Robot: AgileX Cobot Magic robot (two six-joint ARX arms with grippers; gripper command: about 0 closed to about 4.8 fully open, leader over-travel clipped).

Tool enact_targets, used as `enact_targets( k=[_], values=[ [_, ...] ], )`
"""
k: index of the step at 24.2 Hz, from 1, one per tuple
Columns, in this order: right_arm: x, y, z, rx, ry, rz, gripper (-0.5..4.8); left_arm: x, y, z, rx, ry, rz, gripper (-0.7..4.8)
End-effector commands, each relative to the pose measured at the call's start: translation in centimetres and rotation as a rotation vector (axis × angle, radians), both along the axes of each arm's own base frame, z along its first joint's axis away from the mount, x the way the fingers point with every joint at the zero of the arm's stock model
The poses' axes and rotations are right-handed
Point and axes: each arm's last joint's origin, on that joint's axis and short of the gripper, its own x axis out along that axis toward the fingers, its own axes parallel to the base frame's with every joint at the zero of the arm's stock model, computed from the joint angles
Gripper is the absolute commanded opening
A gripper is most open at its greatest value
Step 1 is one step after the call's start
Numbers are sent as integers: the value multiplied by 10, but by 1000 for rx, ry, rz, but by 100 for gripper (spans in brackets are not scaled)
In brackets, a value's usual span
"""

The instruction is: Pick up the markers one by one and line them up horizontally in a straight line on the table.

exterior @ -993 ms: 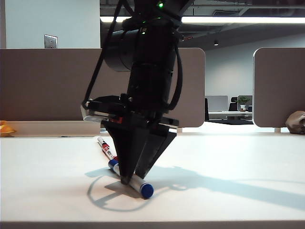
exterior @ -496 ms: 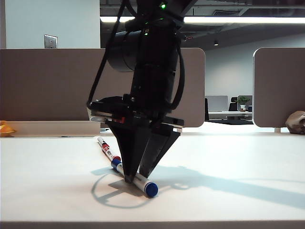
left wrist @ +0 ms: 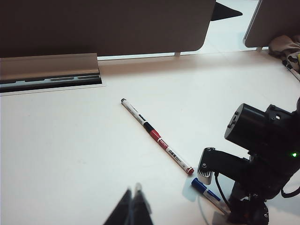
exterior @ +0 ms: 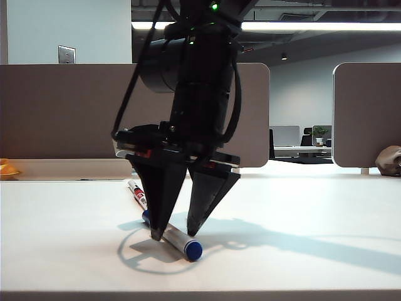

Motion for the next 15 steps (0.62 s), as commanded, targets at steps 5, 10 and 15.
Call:
enact_targets(
  k=[5, 10, 15],
  values=[
    [5, 5, 13, 9, -29, -2, 269, 0, 0, 2, -3, -17, 1, -4],
    [9, 9, 23, 35, -53, -3, 277, 0, 0, 2, -3, -17, 1, -4],
    [9, 9, 24, 40, -60, -3, 277, -3, 1, 2, -8, -26, 1, -4]
  ],
)
